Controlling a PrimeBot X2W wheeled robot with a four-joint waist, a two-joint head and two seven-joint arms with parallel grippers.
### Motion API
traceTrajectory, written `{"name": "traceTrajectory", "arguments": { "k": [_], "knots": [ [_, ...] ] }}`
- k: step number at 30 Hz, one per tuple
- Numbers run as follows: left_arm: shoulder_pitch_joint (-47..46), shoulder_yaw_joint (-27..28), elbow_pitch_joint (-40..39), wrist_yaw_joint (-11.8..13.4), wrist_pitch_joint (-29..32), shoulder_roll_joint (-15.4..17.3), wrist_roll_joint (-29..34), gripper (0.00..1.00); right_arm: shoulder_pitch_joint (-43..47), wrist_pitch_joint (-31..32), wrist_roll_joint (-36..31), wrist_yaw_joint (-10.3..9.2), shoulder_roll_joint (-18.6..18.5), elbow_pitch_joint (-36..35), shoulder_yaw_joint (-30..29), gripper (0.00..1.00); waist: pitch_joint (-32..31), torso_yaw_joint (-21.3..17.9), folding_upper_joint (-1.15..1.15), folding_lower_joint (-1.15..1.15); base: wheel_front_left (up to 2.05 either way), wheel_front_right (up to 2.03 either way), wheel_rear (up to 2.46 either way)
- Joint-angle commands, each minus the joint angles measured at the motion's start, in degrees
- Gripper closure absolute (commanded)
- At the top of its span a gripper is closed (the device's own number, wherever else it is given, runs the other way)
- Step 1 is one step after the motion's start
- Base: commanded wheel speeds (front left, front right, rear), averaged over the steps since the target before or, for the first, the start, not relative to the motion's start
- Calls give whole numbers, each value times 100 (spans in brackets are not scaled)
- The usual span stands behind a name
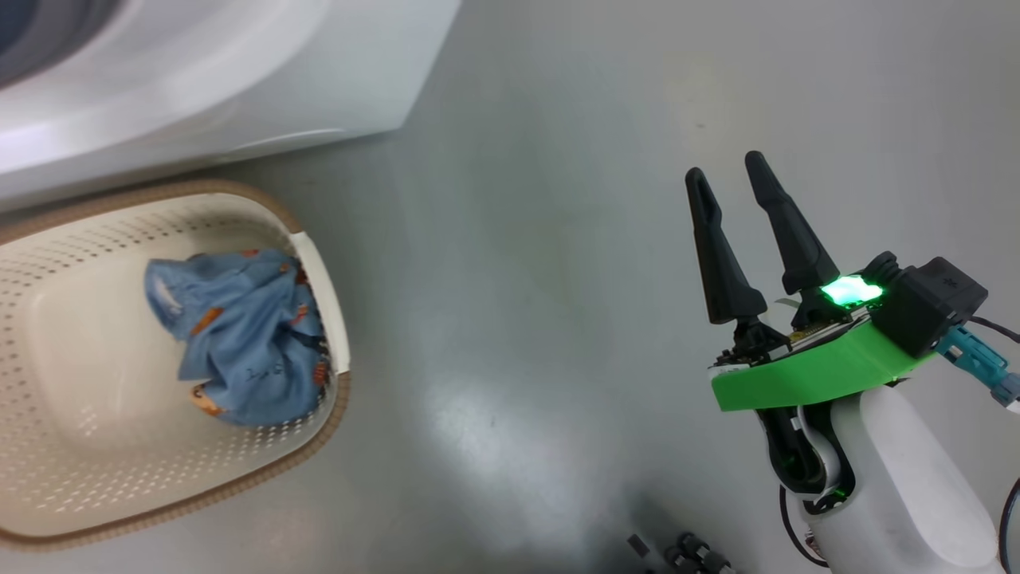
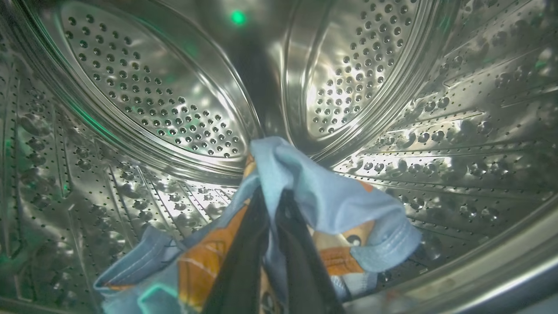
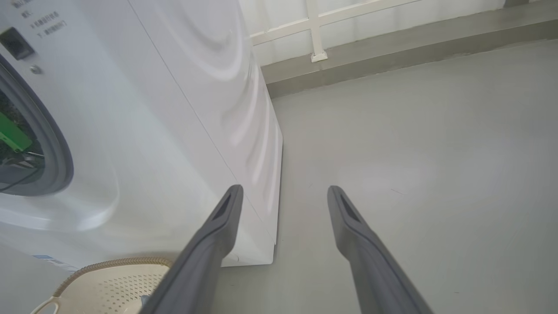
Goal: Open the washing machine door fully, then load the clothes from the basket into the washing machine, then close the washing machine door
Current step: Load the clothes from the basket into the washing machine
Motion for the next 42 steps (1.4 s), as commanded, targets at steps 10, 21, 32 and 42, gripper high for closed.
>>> {"name": "traceTrajectory", "arguments": {
  "k": [10, 21, 32, 42],
  "knots": [
    [-184, -131, 574, -25, -28, 323, 174, 72, 25, -46, 3, 43, 76, -128, 130, 0, 115, -126, 0, 0, 0, 0, 0],
    [-750, -430, 1489, -127, 152, 241, 200, 0, -28, -46, 10, 43, 83, -69, 139, 0, -43, 35, 0, 0, 0, 0, 0],
    [-402, -429, 1672, -190, 17, 34, -135, 0, 76, -46, 34, 43, -81, -42, 107, 0, -438, 181, 0, 0, 0, 0, 0],
    [382, -428, 1143, -201, -26, -210, -666, 0, 221, -46, 27, 43, -249, 24, 98, 0, -936, 363, 0, 0, 0, 0, 0]
  ]
}}
